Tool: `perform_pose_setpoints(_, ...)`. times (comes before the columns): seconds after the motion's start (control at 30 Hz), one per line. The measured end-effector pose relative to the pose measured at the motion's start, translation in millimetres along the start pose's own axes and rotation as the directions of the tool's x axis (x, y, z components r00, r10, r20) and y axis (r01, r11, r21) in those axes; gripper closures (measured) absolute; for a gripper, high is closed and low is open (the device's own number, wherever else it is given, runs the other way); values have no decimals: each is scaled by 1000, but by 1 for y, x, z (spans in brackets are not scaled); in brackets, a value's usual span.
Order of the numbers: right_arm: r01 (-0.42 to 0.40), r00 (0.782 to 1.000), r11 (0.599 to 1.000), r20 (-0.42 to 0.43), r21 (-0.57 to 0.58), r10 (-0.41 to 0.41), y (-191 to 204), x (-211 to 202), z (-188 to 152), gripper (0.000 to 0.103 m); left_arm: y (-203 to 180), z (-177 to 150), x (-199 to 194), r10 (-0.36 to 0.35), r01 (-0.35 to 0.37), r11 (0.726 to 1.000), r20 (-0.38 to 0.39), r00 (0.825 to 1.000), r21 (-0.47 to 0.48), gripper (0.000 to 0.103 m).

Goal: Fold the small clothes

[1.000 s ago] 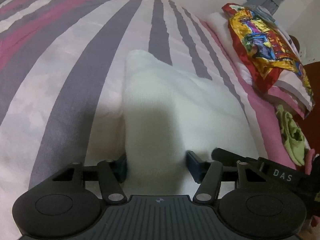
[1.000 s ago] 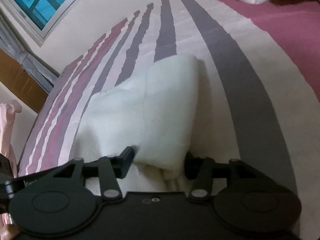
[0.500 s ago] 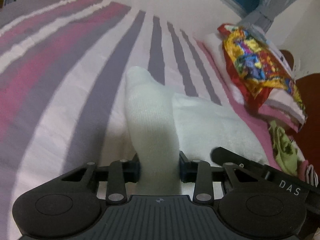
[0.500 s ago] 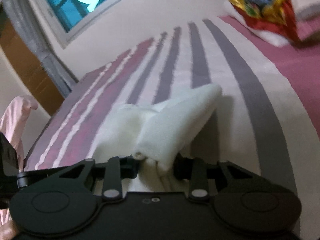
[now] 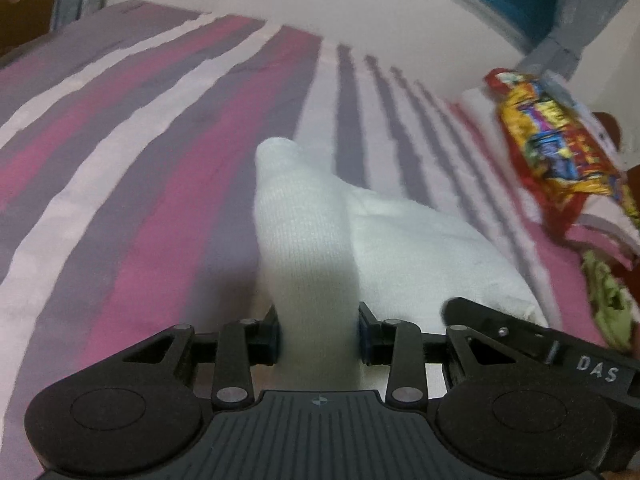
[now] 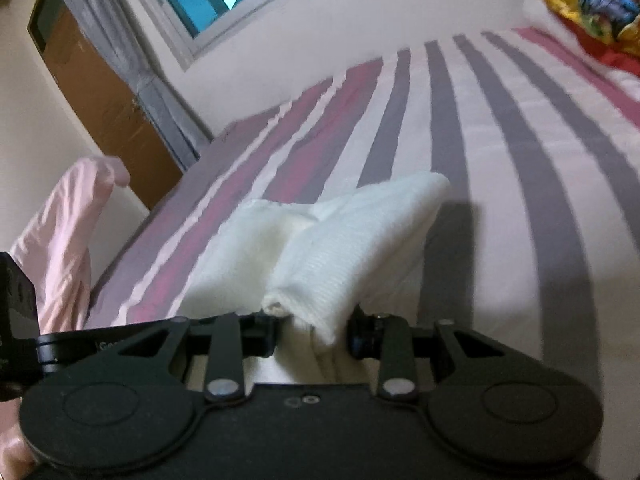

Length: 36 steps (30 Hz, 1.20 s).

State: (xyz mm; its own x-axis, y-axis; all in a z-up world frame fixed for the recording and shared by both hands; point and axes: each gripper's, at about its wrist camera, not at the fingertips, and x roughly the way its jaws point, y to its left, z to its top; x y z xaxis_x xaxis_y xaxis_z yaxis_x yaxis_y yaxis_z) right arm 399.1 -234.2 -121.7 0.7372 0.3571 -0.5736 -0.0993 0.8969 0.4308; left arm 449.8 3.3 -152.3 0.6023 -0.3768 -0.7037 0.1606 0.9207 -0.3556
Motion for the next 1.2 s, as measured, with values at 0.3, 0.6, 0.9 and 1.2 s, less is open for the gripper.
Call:
perform_pose_setpoints(0.3,125,987,992,-98,-29,-127,-12,32,-32,63,15,-20,18,100,-100,995,-5,995,17,29)
perform_pose_setpoints(0.6,196,980,967,-3,-164,-200,14,-13,-36,61,-2,-47,-33,148,-148,985,14,989,83,29)
perform_pose_setpoints(0.9,172,976,940,-77,-294,-202,38,-24,-81,61,-14,-81,-22,164,-160,984,-46,985,77,29)
perform_pose_setpoints(1.2,240,953,930,-115,-277,-280,28,-18,-96,61,-22,-91,-19,199,-194,975,-36,979,107,18)
